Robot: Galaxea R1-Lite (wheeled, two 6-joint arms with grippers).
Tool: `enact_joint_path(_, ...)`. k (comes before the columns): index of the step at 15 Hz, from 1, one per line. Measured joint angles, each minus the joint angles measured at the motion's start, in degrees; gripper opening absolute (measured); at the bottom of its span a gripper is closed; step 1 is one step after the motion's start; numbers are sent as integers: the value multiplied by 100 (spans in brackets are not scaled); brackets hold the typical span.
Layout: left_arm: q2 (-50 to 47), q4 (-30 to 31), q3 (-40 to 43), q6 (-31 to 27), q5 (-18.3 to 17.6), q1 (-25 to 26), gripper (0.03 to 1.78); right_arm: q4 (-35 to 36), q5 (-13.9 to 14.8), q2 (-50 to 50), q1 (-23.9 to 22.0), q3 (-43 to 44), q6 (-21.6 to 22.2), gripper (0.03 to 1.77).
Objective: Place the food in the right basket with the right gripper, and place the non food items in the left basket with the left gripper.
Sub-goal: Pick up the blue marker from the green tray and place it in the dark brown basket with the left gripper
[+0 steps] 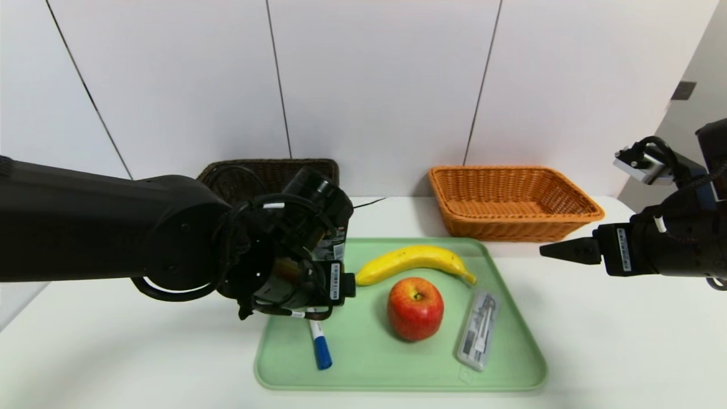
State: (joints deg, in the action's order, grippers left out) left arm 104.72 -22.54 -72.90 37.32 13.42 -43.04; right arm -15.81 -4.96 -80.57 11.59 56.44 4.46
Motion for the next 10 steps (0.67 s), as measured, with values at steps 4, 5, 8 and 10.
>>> enact_joint_path(4, 245, 0, 41, 85, 521, -44, 169, 18, 1, -13, 1, 6, 0, 171)
enact_joint_path(5, 324, 0, 38, 157, 669, -74, 169, 18, 0, -24, 1, 9, 0, 171)
enact_joint_path(8, 514, 2, 22, 201, 736, -150, 169, 16, 0, -46, -2, 9, 2, 171)
enact_joint_path(10, 601, 0, 11, 201, 735, -194, 169, 18, 6, -66, -5, 9, 0, 171)
